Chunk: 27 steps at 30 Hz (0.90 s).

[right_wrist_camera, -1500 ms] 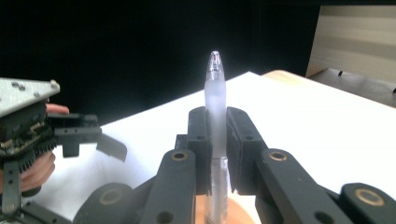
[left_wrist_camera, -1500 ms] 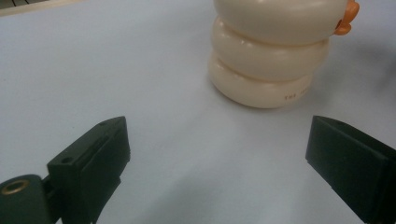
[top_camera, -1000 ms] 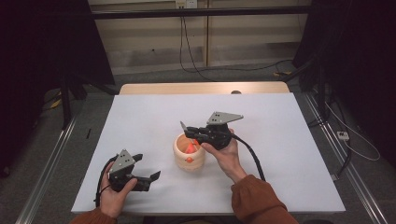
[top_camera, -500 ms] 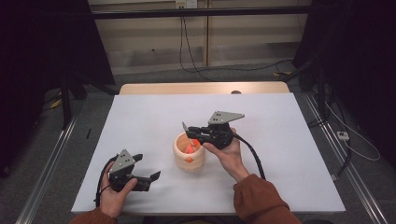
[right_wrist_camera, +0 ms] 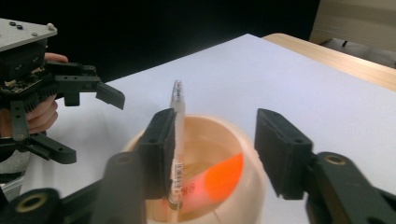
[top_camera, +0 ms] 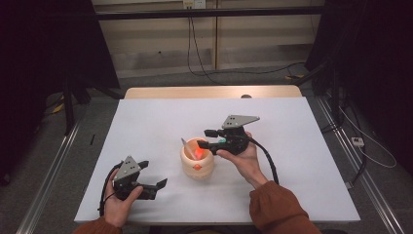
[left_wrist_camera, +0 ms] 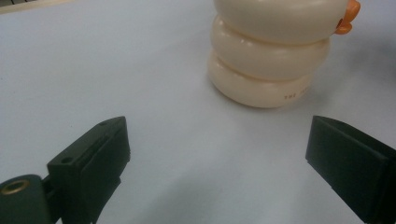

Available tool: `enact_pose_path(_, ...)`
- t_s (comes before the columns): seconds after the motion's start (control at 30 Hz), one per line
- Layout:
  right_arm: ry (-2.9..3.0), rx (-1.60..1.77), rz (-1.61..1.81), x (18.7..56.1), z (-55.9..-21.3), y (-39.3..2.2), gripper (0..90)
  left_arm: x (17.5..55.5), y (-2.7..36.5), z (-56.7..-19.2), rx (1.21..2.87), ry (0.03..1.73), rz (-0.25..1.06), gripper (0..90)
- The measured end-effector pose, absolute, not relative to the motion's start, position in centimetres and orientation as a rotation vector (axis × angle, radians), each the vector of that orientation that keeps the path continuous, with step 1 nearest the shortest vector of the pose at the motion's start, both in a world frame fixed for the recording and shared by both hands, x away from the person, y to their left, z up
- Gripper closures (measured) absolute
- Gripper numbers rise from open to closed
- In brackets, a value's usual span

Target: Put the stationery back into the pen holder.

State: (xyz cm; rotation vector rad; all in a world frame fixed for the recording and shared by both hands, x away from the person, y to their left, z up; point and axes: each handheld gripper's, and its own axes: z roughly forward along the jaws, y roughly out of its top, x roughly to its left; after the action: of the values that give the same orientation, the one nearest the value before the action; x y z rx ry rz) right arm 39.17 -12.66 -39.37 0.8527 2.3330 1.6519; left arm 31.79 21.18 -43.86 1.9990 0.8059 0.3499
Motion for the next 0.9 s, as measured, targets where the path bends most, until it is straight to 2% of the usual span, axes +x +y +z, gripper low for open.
enact_pose_path(0.1,2.336,0.854,1.625,39.2,-39.2,-13.0,37.7,31.8,21.2,-43.9,1.995,0.810,0.350,6.2)
enact_pose_path(0.3,2.331,0.888,1.612,38.9,-39.2,-14.6,26.4,31.8,21.2,-43.9,1.994,0.811,0.348,6.2)
enact_pose_path(0.4,2.311,0.940,1.583,39.0,-39.3,-15.4,16.7,31.7,21.1,-43.8,1.991,0.813,0.350,6.2)
enact_pose_path(0.47,2.297,0.951,1.580,38.9,-39.3,-15.9,15.6,31.7,21.2,-43.8,1.992,0.812,0.350,6.2)
enact_pose_path(0.57,2.295,0.963,1.567,38.8,-39.4,-16.6,9.1,31.8,21.2,-43.8,1.992,0.813,0.351,6.2)
enact_pose_path(0.9,2.286,1.029,1.506,38.4,-39.6,-18.7,8.1,31.7,21.2,-43.8,1.986,0.816,0.348,6.2)
